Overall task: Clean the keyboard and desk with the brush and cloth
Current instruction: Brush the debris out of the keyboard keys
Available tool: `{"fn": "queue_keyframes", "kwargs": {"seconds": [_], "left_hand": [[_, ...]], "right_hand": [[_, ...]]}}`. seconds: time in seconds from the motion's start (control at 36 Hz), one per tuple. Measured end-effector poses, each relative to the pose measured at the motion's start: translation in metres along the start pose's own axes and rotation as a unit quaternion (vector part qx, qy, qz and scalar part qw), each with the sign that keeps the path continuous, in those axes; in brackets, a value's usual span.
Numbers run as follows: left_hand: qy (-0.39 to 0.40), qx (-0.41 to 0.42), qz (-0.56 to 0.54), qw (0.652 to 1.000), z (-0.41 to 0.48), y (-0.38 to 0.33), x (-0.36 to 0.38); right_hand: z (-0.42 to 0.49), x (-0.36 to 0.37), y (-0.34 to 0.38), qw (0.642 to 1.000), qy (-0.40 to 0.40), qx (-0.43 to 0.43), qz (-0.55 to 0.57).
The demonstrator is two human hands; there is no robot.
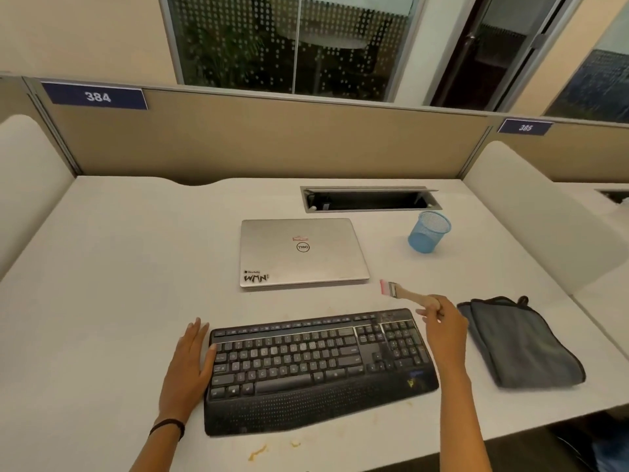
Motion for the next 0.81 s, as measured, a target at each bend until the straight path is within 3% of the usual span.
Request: {"fn": "queue_keyframes", "kwargs": {"seconds": [0.36,0.53,0.69,0.81], "left_hand": [[-0.025,-0.047,-0.02,0.998,-0.032,-0.013,0.0],[-0.026,-0.057,-0.016,0.998,-0.029,-0.014,-0.001],[-0.03,-0.064,-0.013,0.997,-0.029,-0.014,-0.001],[-0.032,-0.067,-0.01,0.997,-0.029,-0.012,-0.001]], "right_hand": [[0.02,-0.006,-0.006,1.0,0.016,-0.018,-0.001],[0.024,-0.001,-0.017,0.997,0.08,0.002,-0.011],[0.033,0.001,-0.022,0.999,0.047,0.025,-0.007],[0.04,-0.003,-0.012,0.999,0.049,-0.023,-0.005]]}}
Point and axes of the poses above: each hand's wrist, its own z-axis towards the middle knuckle, its own x-axis out of the palm, y = z × x, the point moved 2 cm from there along z, towards the middle knuckle, and after that the axes turned 5 degrees about z, right-handed, at the moved point
